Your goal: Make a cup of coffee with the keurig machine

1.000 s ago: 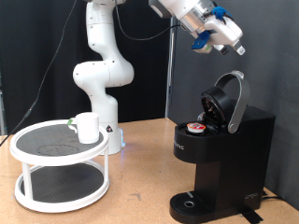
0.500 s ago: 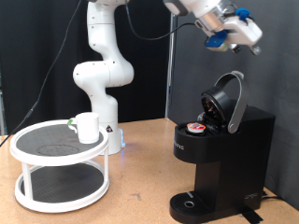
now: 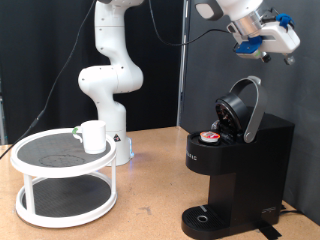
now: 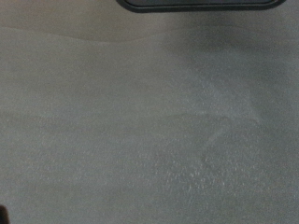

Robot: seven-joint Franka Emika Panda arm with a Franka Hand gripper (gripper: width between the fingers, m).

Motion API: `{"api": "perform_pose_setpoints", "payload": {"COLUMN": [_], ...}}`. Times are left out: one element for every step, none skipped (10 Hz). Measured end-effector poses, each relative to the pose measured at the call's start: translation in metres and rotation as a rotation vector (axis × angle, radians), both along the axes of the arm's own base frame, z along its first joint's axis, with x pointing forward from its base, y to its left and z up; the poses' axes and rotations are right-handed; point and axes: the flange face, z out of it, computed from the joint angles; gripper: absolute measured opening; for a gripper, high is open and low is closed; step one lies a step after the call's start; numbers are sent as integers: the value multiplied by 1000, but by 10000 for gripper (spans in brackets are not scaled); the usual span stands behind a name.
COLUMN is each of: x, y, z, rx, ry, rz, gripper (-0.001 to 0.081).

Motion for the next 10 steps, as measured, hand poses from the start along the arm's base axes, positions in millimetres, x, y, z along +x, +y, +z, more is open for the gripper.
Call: {"api": "perform_pose_setpoints", "payload": {"x": [0,0,0,-1,-2,-3,-4,-5,-5,-6], "y": [0,-2,-6,-9,-13,-16,-20,-22,-25,-28], "z": [-1,-2,-3,-6,-12,-18,-25,-31,-35,-38], "rx": [-3,-6,-14,-26,-44,-55,-64,-70,-74,-77], "ry": [-8,-15,-16,-9,3,20,31,42,46,42], "rz": [10,18,22,25,31,34,32,30,32,37], "gripper": [734,734,645,508,508,324,189,189,46,46]}}
